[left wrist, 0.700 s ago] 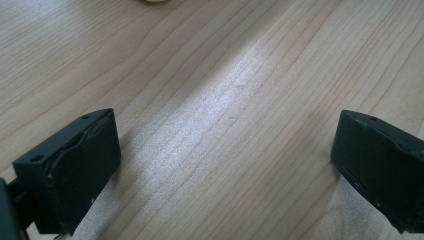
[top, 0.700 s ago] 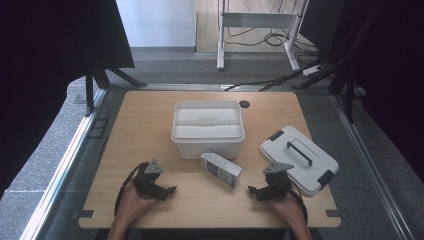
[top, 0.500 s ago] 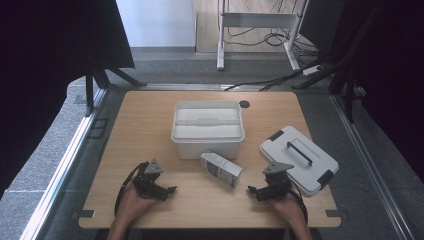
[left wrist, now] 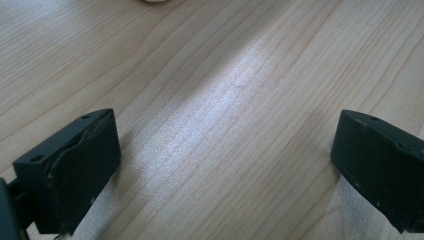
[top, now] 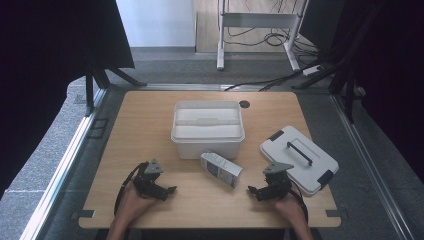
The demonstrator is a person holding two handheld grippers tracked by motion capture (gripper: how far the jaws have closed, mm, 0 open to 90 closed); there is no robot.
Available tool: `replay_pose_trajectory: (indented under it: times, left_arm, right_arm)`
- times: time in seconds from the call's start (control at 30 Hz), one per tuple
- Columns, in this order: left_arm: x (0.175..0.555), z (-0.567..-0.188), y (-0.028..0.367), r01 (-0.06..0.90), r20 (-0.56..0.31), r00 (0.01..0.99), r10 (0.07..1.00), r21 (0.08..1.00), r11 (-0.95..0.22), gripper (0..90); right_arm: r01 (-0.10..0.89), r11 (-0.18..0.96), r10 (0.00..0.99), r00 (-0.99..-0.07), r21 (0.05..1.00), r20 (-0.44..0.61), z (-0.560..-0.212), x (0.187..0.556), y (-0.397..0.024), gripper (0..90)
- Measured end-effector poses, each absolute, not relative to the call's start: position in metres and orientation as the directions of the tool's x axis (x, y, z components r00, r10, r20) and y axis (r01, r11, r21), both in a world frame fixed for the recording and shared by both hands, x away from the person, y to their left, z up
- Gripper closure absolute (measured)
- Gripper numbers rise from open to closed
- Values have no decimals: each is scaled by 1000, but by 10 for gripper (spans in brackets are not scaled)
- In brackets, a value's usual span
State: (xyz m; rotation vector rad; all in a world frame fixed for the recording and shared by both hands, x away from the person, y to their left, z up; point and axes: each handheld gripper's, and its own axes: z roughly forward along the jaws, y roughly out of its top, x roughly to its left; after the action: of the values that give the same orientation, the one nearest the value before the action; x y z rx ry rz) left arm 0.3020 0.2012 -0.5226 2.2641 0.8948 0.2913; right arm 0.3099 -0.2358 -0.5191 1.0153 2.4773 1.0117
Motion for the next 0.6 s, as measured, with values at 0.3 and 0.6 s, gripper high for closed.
replay_pose_trajectory:
  times: [0.3, 0.6]
  left_arm:
    - [302, -523, 201, 521, -38, 739, 673, 665, -535, 0]
    - [302, -523, 201, 521, -37, 738, 673, 665, -535, 0]
  right_arm:
    - [528, 533, 697, -717, 661, 10, -514, 311, -232, 52]
    - [500, 579, 648, -762, 645, 9, -496, 305, -220, 81]
